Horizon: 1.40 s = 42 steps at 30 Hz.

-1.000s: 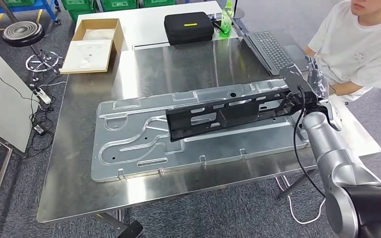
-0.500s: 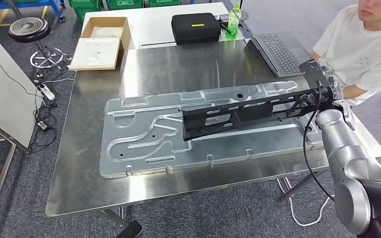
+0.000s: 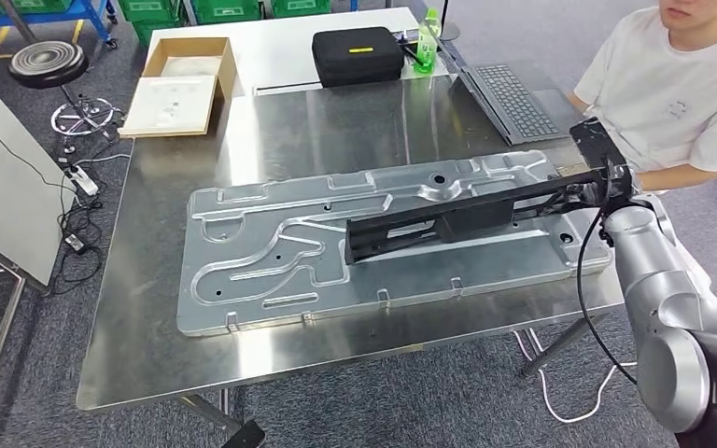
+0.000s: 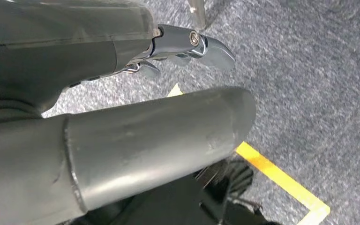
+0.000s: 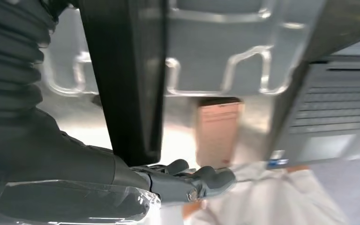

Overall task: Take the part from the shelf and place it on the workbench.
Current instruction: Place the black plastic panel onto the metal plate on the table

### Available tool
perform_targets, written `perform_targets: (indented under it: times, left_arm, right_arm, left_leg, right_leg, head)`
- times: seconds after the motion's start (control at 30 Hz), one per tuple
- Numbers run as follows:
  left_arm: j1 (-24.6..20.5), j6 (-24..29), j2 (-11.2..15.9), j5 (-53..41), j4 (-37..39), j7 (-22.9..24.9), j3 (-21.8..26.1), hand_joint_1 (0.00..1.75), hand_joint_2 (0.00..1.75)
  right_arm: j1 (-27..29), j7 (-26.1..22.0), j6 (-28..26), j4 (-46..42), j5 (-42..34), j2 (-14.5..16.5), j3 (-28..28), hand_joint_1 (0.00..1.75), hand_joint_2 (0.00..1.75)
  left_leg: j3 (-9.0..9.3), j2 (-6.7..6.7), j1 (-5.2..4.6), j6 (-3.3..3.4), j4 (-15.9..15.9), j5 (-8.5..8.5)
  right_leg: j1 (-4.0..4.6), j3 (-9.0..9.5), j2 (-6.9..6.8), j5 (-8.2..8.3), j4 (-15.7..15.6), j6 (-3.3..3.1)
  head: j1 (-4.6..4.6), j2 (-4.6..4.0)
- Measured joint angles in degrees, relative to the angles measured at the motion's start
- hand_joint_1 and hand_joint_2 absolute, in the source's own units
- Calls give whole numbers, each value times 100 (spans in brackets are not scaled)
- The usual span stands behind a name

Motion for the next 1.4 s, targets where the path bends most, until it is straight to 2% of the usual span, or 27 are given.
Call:
perform_targets:
  times: [0.03,0.13,0.17,0.2,0.27,0.3,0.33,0.37,0.4,0.47,0.53,0.6,0.67,0.7,0.73,0.8,0.83,0.87,0.9,0.97,1.03,1.17,1.23,1.3,1.33,1.37,1.4]
  left_arm:
    - [1,7,3,-1,0,-1,9,0,0]
    - [9,16,7,-20,0,-18,30,0,0]
    - [8,15,7,-33,0,-30,38,0,0]
    - [7,13,7,-46,0,-42,46,0,0]
    - [11,2,7,-63,0,-62,62,0,0]
    - [15,-4,8,-68,0,-73,67,0,0]
    - [19,-9,8,-73,0,-85,72,0,0]
    - [21,-12,8,-76,0,-102,78,0,0]
    - [21,-14,8,-77,0,-118,85,0,0]
    - [18,-14,2,-77,0,-149,97,0,0]
    - [17,-13,-3,-77,0,-168,102,0,0]
    - [17,-12,-10,-78,0,-177,104,0,0]
    - [17,-11,-18,-79,0,-180,105,0,0]
    - [17,-10,-20,-79,0,-181,105,0,0]
    - [18,-10,-21,-79,0,-180,106,0,0]
    - [31,-9,-20,-79,0,-179,108,0,0]
    - [44,-9,-20,-79,0,-179,108,0,0]
    - [57,-9,-19,-78,0,-179,109,0,0]
    - [65,-9,-17,-76,0,-179,109,0,0]
    - [68,-8,-12,-73,0,-179,109,0,0]
    - [63,-7,-9,-73,0,-180,109,0,0]
    - [62,-4,-8,-73,0,-183,111,0,0]
    - [57,6,-8,-73,0,-190,111,0,0]
    - [69,26,-8,-83,0,-199,112,0,0]
    - [82,36,-8,-92,0,-203,113,0,0]
    - [97,44,-8,-105,0,-208,113,0,0]
    - [109,49,-10,-120,0,-216,113,0,0]
  right_arm:
    - [12,29,10,12,-7,-6,-30,0,0]
    - [77,94,36,40,-7,-38,-87,0,0]
    - [95,121,68,51,-7,-58,-106,0,44]
    - [107,157,138,69,-1,-78,-126,0,87]
    - [127,226,332,111,34,-117,-162,0,175]
    - [142,238,424,131,51,-131,-176,0,175]
    - [162,220,471,141,60,-144,-192,0,175]
    - [183,161,462,148,33,-153,-219,0,175]
    - [205,71,413,149,-16,-159,-261,0,175]
    - [233,-148,272,143,-158,-164,-380,0,175]
    - [240,-293,208,133,-248,-169,-493,0,175]
    - [241,-350,200,128,-280,-172,-571,0,175]
    - [247,-366,201,127,-296,-167,-624,0,175]
    - [250,-367,200,127,-303,-161,-643,0,175]
    - [257,-367,200,127,-309,-155,-659,0,175]
    - [274,-366,199,127,-319,-144,-692,0,175]
    - [286,-366,199,127,-322,-139,-711,0,175]
    - [294,-366,198,127,-324,-135,-729,0,175]
    - [299,-366,198,127,-324,-132,-741,0,175]
    - [300,-365,195,127,-325,-128,-757,0,175]
    - [296,-363,187,124,-324,-132,-768,0,175]
    - [328,-540,104,119,-375,-143,-789,0,175]
    - [428,-1122,-165,68,-507,-145,-839,0,175]
    - [614,-2031,-622,-76,-693,-119,-916,0,175]
    - [727,-2481,-873,-193,-784,-91,-959,0,175]
    - [845,-2848,-1087,-339,-877,-56,-1000,0,175]
    - [951,-3061,-1199,-519,-966,-19,-1033,0,175]
  left_leg:
    - [51,-4,-9,27,-132,9]
    - [38,24,-40,160,-175,41]
    - [39,40,-36,206,-191,72]
    - [38,55,-30,245,-208,101]
    - [16,82,-39,283,-216,127]
    - [8,91,-46,288,-216,129]
    - [6,97,-52,289,-216,130]
    - [8,101,-55,289,-216,129]
    - [15,102,-57,287,-216,128]
    - [30,98,-60,276,-216,126]
    - [39,89,-65,228,-221,121]
    - [58,81,-55,153,-252,124]
    - [55,78,-53,91,-219,86]
    - [2,74,-60,74,-95,-8]
    - [-111,71,-66,63,151,-163]
    - [-447,65,-70,48,861,-529]
    - [-582,65,-68,38,1145,-622]
    - [-631,66,-64,29,1246,-607]
    - [-570,67,-57,21,1124,-487]
    - [-211,67,-38,14,402,-139]
    - [40,56,-47,57,-127,34]
    - [49,55,-76,226,-210,105]
    - [26,64,-64,292,-233,152]
    - [-25,64,-77,321,-231,171]
    - [-45,61,-86,327,-229,176]
    - [-56,58,-93,329,-227,177]
    - [-54,53,-96,324,-224,173]
  right_leg:
    - [5,-25,25,0,25,42]
    - [-17,-57,74,35,13,161]
    - [-27,-87,72,-13,71,187]
    - [-33,-167,64,-135,244,205]
    - [-41,-456,45,-509,891,231]
    - [-43,-617,43,-664,1251,241]
    - [-43,-717,42,-726,1482,246]
    - [-44,-717,40,-678,1510,243]
    - [-43,-603,38,-539,1313,229]
    - [-28,-180,32,-212,531,176]
    - [18,76,22,-89,20,114]
    - [61,102,13,-92,-53,59]
    - [28,156,-1,-39,-146,-11]
    - [9,182,-13,0,-203,-46]
    - [-9,198,-26,35,-247,-71]
    - [3,170,-46,57,-252,-90]
    - [4,148,-48,60,-239,-89]
    - [3,127,-49,60,-219,-87]
    - [-2,107,-47,58,-192,-80]
    - [-13,67,-41,41,-113,-42]
    - [-2,30,-29,14,-37,34]
    - [-23,-6,-18,12,-12,175]
    - [-43,-162,-15,-230,322,209]
    - [-50,-504,-14,-623,1055,233]
    - [-50,-661,-13,-742,1383,240]
    - [-50,-740,-13,-757,1550,240]
    - [-50,-705,-13,-649,1481,230]
  head:
    - [4,0]
    - [11,0]
    - [13,0]
    - [13,0]
    - [14,0]
    - [12,0]
    - [13,0]
    - [14,0]
    - [14,0]
    - [12,0]
    - [11,0]
    - [11,0]
    - [10,0]
    - [8,0]
    - [6,0]
    - [4,0]
    - [5,0]
    - [5,0]
    - [5,0]
    - [5,0]
    - [6,0]
    - [9,0]
    - [10,0]
    - [9,0]
    - [9,0]
    - [9,0]
    - [9,0]
